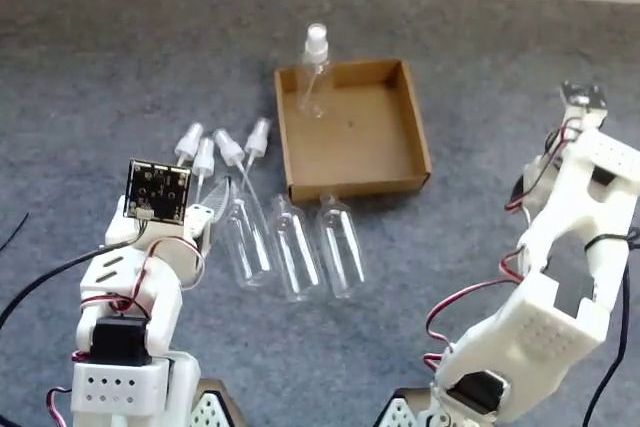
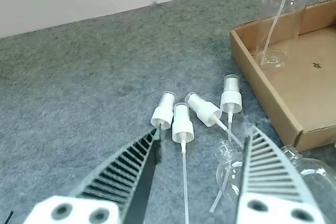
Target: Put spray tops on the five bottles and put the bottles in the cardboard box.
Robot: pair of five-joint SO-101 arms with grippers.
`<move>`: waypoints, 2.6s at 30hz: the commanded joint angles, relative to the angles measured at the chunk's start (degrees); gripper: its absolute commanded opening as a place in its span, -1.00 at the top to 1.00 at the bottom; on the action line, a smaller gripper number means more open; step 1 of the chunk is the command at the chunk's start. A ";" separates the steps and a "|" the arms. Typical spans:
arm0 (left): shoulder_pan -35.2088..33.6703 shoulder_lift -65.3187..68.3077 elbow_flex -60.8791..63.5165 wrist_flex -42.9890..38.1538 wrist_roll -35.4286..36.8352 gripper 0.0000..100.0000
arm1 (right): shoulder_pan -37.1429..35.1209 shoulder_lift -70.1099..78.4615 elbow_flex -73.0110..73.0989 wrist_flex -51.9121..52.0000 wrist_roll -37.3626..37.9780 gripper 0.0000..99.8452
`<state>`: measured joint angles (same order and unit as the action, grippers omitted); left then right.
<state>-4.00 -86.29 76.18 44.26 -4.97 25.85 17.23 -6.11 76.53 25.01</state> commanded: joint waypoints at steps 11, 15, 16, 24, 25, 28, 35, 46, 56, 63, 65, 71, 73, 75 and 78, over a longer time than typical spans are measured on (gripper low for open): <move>-12.09 42.07 -32.13 15.30 -10.55 0.62 | -10.33 -33.45 15.52 0.57 1.58 1.00; -13.85 61.32 -52.18 24.97 -16.62 0.61 | -11.91 -37.85 23.34 -0.13 2.02 1.00; -13.93 65.89 -57.10 26.99 -17.23 0.61 | -11.91 -38.29 23.96 -0.04 3.08 1.00; -10.95 101.49 -96.92 36.31 -16.00 0.61 | -12.00 -41.63 24.66 -0.48 6.07 1.00; -10.59 105.45 -101.41 36.92 -15.12 0.61 | -12.00 -42.24 24.66 -0.48 6.24 1.00; -9.01 116.26 -112.84 38.42 -14.86 0.61 | -11.91 -43.56 24.75 -0.13 6.42 1.00; -6.29 133.49 -132.26 42.46 -14.86 0.61 | -11.91 -44.09 24.75 0.04 6.51 1.00; -7.52 148.09 -147.12 47.38 -14.95 0.63 | -12.00 -44.18 24.75 0.04 6.51 1.00; -7.96 152.57 -148.00 47.74 -14.95 0.83 | -12.00 -44.26 24.48 0.04 6.42 0.99; -8.84 147.30 -156.97 56.35 -14.59 0.97 | -16.13 -44.35 24.22 0.04 6.07 0.99; -9.98 143.87 -160.22 57.76 -14.42 0.97 | -18.33 -44.35 24.13 -0.48 6.07 0.99; -14.29 123.65 -151.60 58.20 -10.55 0.97 | -23.16 -49.36 24.13 -9.71 6.24 0.99; -14.81 112.22 -141.49 58.20 -10.37 0.97 | -26.33 -52.62 24.13 -11.12 5.98 0.99; -14.02 99.21 -129.01 57.93 -10.46 0.97 | -30.81 -56.48 24.48 -12.00 4.22 0.99; -9.19 80.40 -111.96 57.76 -10.64 0.96 | -37.76 -61.41 26.33 -16.84 -3.08 0.99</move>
<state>-17.98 22.64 -57.10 101.49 -16.04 -3.69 -36.84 19.03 66.07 29.23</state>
